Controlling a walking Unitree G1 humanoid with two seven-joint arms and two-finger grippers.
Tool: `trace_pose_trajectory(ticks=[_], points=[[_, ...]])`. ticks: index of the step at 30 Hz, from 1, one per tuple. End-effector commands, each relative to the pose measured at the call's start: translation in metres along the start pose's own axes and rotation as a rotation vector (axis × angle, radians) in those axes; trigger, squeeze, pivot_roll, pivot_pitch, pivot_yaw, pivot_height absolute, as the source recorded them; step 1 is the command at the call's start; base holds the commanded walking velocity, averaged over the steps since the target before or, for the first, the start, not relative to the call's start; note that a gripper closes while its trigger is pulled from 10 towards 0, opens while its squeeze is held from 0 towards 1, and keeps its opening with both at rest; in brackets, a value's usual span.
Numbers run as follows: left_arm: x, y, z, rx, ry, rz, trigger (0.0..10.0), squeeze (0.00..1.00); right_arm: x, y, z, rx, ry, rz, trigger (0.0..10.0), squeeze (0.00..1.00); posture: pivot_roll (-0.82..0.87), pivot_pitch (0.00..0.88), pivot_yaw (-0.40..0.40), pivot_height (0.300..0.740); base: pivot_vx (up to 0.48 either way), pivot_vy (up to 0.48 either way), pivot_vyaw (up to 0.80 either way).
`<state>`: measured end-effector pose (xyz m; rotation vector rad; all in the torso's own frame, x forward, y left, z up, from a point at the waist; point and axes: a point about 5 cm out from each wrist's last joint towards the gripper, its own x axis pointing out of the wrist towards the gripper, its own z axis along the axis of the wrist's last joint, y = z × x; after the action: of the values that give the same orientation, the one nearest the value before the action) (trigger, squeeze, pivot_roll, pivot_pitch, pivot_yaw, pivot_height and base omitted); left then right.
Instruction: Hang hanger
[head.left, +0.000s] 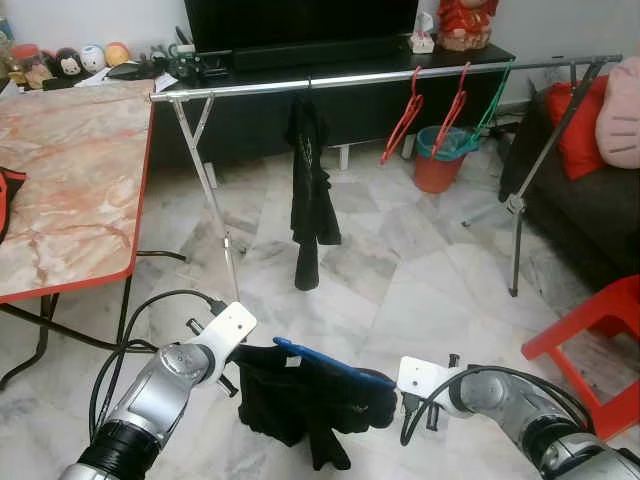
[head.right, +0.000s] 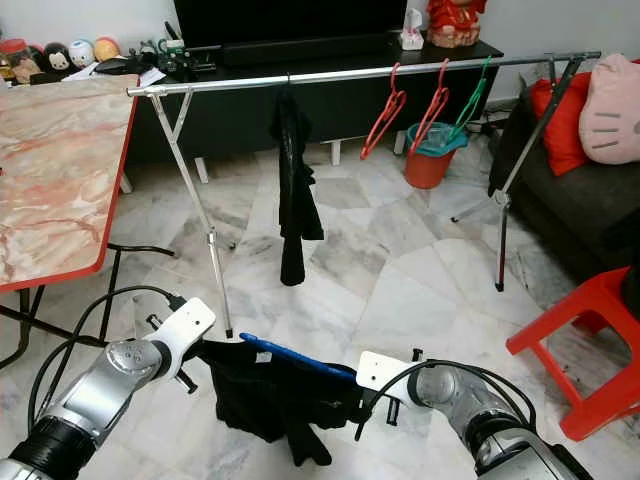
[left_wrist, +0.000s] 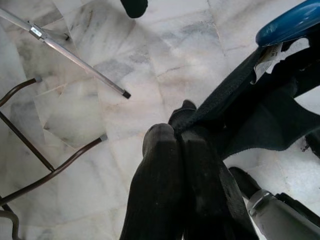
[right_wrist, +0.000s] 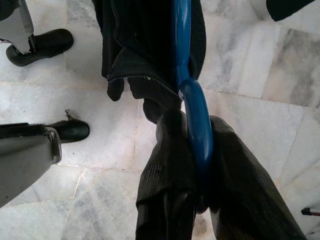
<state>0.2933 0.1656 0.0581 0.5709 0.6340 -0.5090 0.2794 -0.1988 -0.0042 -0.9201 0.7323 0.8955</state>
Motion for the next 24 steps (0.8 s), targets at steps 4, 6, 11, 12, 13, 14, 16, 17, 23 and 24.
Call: trace_pose_trajectory(ticks=[4, 6, 11, 12, 13, 14, 16, 17, 23, 24], points=[[-0.002, 0.008, 0.006, 0.029, -0.003, 0.021, 10.0, 0.0, 0.001, 0.001, 0.006, 0.0, -0.032, 0.022, 0.0, 0.0, 0.02, 0.0, -0.013, 0.74, 0.0, 0.0, 0.0], [-0.002, 0.009, 0.006, 0.028, -0.004, 0.023, 10.0, 0.0, 0.002, 0.003, 0.007, 0.0, -0.037, 0.04, 0.0, 0.0, 0.02, 0.0, -0.013, 0.74, 0.0, 0.0, 0.0], [-0.002, 0.011, 0.008, 0.028, -0.011, 0.034, 10.0, 0.0, 0.002, 0.008, 0.002, -0.029, -0.005, 0.075, 0.0, 0.0, 0.02, 0.0, -0.01, 0.74, 0.0, 0.0, 0.0], [-0.002, 0.011, 0.008, 0.028, -0.011, 0.035, 10.0, 0.0, 0.002, 0.008, 0.001, -0.033, -0.002, 0.078, 0.0, 0.0, 0.02, 0.0, -0.01, 0.74, 0.0, 0.0, 0.0], [-0.002, 0.012, 0.009, 0.025, -0.013, 0.037, 10.0, 0.0, 0.002, 0.009, 0.001, -0.032, -0.003, 0.085, 0.0, 0.0, 0.02, 0.0, -0.01, 0.74, 0.0, 0.0, 0.0], [-0.002, 0.012, 0.009, 0.021, -0.015, 0.04, 10.0, 0.0, 0.002, 0.01, 0.0, -0.026, -0.005, 0.088, 0.0, 0.0, 0.02, 0.0, -0.009, 0.74, 0.0, 0.0, 0.0], [-0.001, 0.013, 0.01, 0.02, -0.018, 0.043, 10.0, 0.0, 0.002, 0.01, -0.001, -0.026, 0.0, 0.089, 0.0, 0.0, 0.02, 0.0, -0.009, 0.74, 0.0, 0.0, 0.0], [-0.001, 0.013, 0.011, 0.02, -0.018, 0.043, 10.0, 0.0, 0.002, 0.011, -0.001, -0.027, 0.0, 0.092, 0.0, 0.0, 0.02, 0.0, -0.009, 0.74, 0.0, 0.0, 0.0], [-0.003, 0.016, 0.018, 0.026, -0.04, 0.049, 10.0, 0.0, 0.003, 0.013, -0.005, -0.034, 0.043, 0.095, 0.0, 0.0, 0.02, 0.0, -0.009, 0.74, 0.0, 0.0, 0.0], [-0.004, 0.017, 0.02, 0.026, -0.047, 0.049, 10.0, 0.0, 0.004, 0.014, -0.005, -0.029, 0.043, 0.093, 0.0, 0.0, 0.02, 0.0, -0.009, 0.74, 0.0, 0.0, 0.0]])
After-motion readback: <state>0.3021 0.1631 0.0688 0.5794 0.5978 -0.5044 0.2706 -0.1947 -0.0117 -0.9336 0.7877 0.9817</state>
